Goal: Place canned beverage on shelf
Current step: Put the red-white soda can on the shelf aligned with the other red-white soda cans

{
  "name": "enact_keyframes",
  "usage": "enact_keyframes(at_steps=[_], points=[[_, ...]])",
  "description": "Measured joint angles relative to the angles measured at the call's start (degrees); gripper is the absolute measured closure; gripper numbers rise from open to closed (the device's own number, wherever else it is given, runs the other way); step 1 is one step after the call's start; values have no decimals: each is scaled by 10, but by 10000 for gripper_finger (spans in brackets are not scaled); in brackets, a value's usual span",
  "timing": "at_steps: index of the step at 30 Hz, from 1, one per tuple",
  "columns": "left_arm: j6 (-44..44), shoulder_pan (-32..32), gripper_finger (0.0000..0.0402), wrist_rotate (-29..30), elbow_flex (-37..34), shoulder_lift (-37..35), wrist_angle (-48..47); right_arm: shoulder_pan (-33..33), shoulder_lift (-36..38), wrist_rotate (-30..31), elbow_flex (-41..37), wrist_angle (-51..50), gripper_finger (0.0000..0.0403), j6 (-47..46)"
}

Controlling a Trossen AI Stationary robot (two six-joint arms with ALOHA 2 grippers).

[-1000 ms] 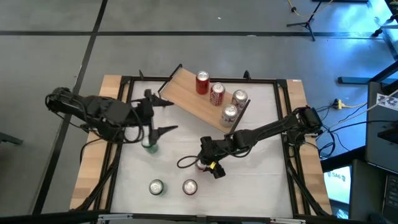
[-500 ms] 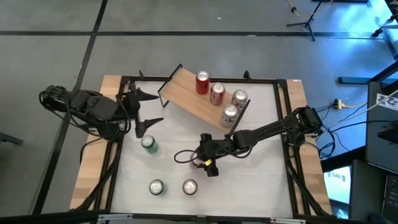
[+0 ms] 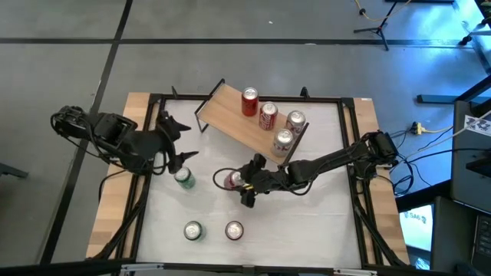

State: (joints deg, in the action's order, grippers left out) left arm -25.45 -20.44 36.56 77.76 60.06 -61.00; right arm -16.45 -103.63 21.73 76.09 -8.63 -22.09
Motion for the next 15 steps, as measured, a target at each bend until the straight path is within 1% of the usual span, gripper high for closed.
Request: enact_keyframes(at_steps=[5, 10, 15], points=[[0, 0, 9, -19, 0, 35, 1, 0, 0, 13, 0, 9, 99, -32], [-1, -3, 9, -45, 0, 76, 3, 2, 1, 12, 1, 44, 101, -32], [-11, -24, 9, -50, 0, 105, 0, 12, 21, 12, 1, 40, 98, -32]])
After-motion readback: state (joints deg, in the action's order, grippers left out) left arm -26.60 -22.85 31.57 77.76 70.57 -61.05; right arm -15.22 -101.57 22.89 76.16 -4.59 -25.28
